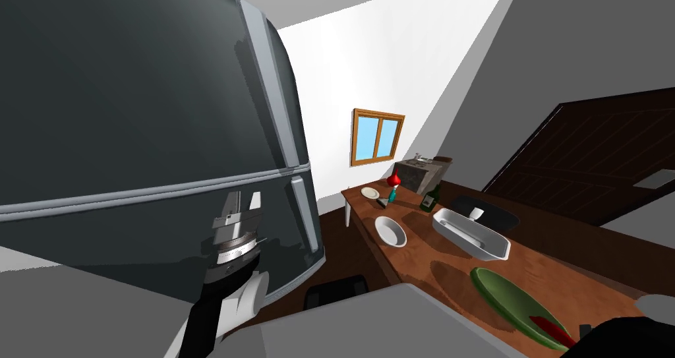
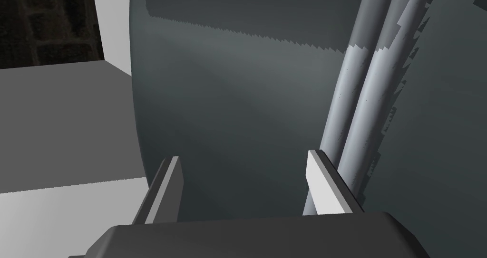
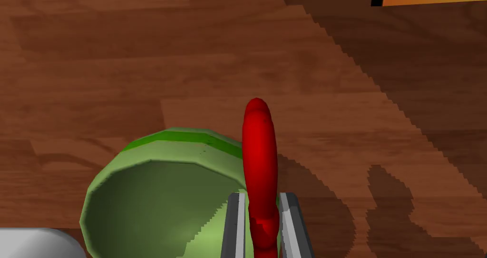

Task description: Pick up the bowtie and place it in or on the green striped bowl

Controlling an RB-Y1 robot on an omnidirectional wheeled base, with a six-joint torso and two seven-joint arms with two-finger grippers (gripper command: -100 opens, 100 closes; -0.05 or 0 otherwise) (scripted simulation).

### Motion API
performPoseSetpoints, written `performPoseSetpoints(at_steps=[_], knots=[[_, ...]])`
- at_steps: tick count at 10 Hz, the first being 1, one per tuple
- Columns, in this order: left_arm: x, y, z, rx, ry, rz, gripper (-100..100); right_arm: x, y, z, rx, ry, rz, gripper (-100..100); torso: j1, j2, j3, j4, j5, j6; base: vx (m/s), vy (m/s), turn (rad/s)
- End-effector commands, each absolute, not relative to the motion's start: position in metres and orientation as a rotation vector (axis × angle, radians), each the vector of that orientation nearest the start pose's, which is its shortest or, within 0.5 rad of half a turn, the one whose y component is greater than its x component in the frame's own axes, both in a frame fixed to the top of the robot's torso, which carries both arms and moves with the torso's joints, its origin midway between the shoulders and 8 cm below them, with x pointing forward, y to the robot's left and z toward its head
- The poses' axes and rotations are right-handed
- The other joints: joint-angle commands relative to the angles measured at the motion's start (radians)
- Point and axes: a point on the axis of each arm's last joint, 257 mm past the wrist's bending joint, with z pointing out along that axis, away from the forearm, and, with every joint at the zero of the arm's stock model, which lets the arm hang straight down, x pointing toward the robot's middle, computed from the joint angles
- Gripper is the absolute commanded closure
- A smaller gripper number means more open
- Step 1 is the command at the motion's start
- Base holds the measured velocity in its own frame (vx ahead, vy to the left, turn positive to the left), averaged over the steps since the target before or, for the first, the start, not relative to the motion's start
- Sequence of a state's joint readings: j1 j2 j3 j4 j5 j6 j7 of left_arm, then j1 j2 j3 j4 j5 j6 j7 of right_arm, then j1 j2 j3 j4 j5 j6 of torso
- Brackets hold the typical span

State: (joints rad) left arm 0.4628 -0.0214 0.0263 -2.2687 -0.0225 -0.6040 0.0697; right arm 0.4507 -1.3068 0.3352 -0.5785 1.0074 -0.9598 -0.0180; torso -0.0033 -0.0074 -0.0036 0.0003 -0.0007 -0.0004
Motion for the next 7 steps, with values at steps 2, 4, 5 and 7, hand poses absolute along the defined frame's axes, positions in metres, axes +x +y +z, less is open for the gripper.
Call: performPoseSetpoints(at_steps=[2, 4, 5, 7], knots=[[0.328, 0.279, 0.050, -0.575, 0.503, -1.367, 0, -0.005, -0.724, -0.362, -0.321, 3.106, -0.055, 100, -0.001, 0.000, 0.000, 0.000, 0.000, 0.001, 0.057, -0.070, 0.085], [0.328, 0.279, 0.050, -0.575, 0.503, -1.367, 0, 0.001, -0.728, -0.347, -0.325, 3.101, -0.050, 100, -0.001, 0.000, 0.000, 0.000, -0.001, 0.001, 0.050, -0.070, 0.084], [0.328, 0.279, 0.050, -0.575, 0.503, -1.367, 0, 0.000, -0.727, -0.351, -0.324, 3.102, -0.054, 100, -0.001, 0.001, 0.000, 0.000, 0.000, 0.001, 0.022, -0.032, 0.028], [0.328, 0.279, 0.050, -0.575, 0.503, -1.367, 0, 0.002, -0.728, -0.349, -0.324, 3.100, -0.056, -100, 0.003, 0.004, 0.002, 0.000, -0.001, 0.003, 0.003, -0.003, 0.002]])
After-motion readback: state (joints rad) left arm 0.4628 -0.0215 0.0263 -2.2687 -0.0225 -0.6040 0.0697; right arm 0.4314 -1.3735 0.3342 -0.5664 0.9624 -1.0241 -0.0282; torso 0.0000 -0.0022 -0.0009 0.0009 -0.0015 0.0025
